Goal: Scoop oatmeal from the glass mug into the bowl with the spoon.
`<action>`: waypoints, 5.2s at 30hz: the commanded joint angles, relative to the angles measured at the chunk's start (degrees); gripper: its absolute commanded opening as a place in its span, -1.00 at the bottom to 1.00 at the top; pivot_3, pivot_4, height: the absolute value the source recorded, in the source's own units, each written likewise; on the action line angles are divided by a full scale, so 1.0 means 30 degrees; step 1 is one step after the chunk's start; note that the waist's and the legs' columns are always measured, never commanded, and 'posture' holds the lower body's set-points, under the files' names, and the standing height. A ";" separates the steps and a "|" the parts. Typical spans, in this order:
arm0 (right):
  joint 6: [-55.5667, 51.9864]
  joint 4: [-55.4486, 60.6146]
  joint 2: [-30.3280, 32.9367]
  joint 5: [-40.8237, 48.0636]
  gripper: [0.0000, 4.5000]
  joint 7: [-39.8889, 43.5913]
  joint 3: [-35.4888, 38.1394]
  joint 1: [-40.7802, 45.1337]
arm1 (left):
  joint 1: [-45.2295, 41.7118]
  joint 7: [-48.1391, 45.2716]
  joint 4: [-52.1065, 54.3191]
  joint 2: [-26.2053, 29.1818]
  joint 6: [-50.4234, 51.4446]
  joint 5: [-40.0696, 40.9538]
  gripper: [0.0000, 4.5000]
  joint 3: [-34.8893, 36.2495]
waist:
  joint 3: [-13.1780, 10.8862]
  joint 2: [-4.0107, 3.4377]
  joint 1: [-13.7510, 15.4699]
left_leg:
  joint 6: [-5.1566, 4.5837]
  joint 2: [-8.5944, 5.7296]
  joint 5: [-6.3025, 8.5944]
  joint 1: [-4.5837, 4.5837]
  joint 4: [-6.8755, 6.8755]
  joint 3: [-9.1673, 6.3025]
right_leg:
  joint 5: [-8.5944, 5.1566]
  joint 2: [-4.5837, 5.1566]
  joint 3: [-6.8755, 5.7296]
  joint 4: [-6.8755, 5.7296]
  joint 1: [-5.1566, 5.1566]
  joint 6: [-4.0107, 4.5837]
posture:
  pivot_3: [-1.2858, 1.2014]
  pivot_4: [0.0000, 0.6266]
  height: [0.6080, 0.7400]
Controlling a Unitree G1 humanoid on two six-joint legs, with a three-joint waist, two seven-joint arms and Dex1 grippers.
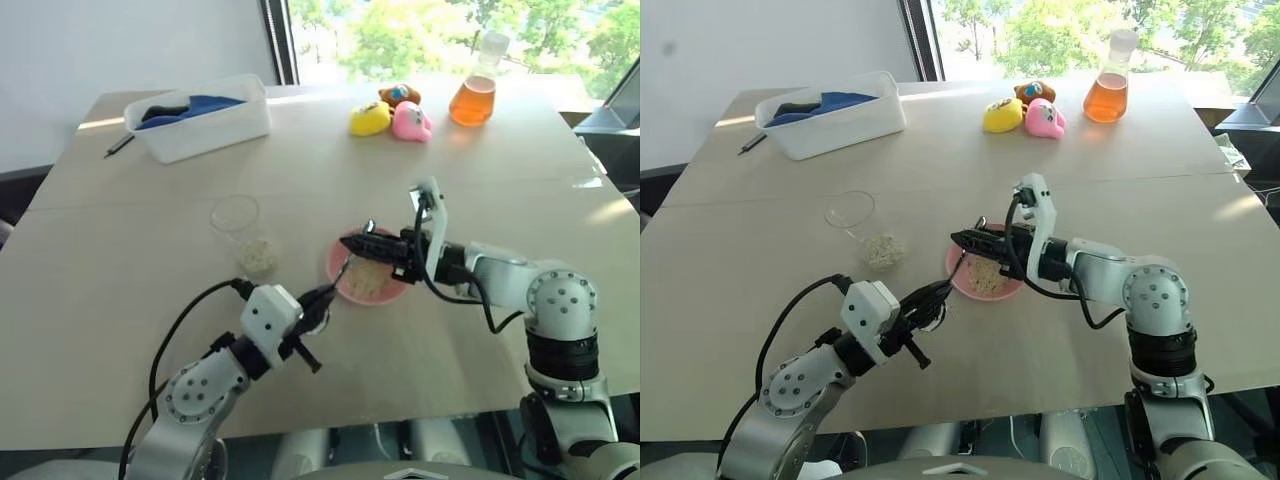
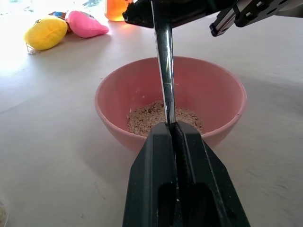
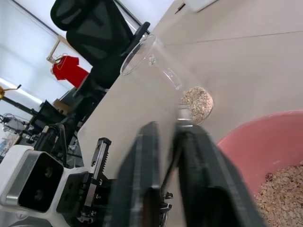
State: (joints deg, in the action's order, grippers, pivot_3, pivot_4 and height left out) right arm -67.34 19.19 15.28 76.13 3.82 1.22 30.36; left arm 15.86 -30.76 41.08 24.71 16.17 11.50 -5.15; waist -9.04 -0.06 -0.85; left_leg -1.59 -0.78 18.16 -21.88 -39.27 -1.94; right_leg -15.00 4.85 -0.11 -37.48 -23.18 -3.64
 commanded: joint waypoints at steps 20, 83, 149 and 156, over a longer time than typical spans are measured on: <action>0.0627 -0.0817 0.0021 0.1535 -1.00 -0.1295 0.1010 0.0574 | 0.4590 0.2432 0.1960 -0.1523 -0.6618 -0.1570 0.34 0.5097 | 0.0001 0.0002 0.0029 | -0.0027 0.0011 0.0016 -0.0017 -0.0002 0.0014 | -0.0001 0.0010 0.0017 -0.0014 -0.0026 0.0003 | 0.03 -0.52 1.00; 0.1999 -0.0454 -0.0162 -0.0432 -1.00 -0.1445 0.1007 -0.0223 | -1.2318 -0.5244 -2.2079 0.3638 -0.6059 0.4237 0.34 0.8655 | 0.0010 0.0047 -0.0514 | 0.0041 -0.0017 -0.0027 -0.0035 -0.0026 0.0057 | 0.0000 -0.0024 0.0062 -0.0139 -0.0126 0.0000 | 0.03 -0.52 1.00; 0.2482 -0.0419 -0.0448 -0.1194 -1.00 -0.1158 0.1017 -0.0577 | -1.3232 -0.5225 -2.2569 0.2414 -0.7033 0.2511 -0.89 0.7007 | 0.0019 0.0057 -0.0568 | 0.0053 -0.0012 -0.0036 -0.0031 -0.0039 0.0054 | 0.0001 -0.0030 0.0079 -0.0157 -0.0133 -0.0003 | 0.03 -0.52 1.00; 0.2527 -0.0557 -0.0545 -0.1149 -1.00 -0.1139 0.1045 -0.0263 | -1.1542 -0.3781 -1.8990 0.2009 -0.5528 0.2953 -0.89 0.7199 | 0.0019 0.0057 -0.0543 | 0.0053 -0.0006 -0.0036 -0.0032 -0.0039 0.0055 | 0.0001 -0.0025 0.0086 -0.0159 -0.0135 -0.0003 | 0.03 -0.52 1.00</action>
State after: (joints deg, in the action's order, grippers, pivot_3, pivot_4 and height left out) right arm -60.57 15.90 13.99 71.81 -0.36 3.25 28.32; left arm -19.37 -43.41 -20.21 30.87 -1.36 19.05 15.25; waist -8.98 0.11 -2.48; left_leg -1.43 -0.79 18.06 -21.98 -39.39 -1.77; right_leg -15.00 4.78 0.15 -37.95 -23.58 -3.65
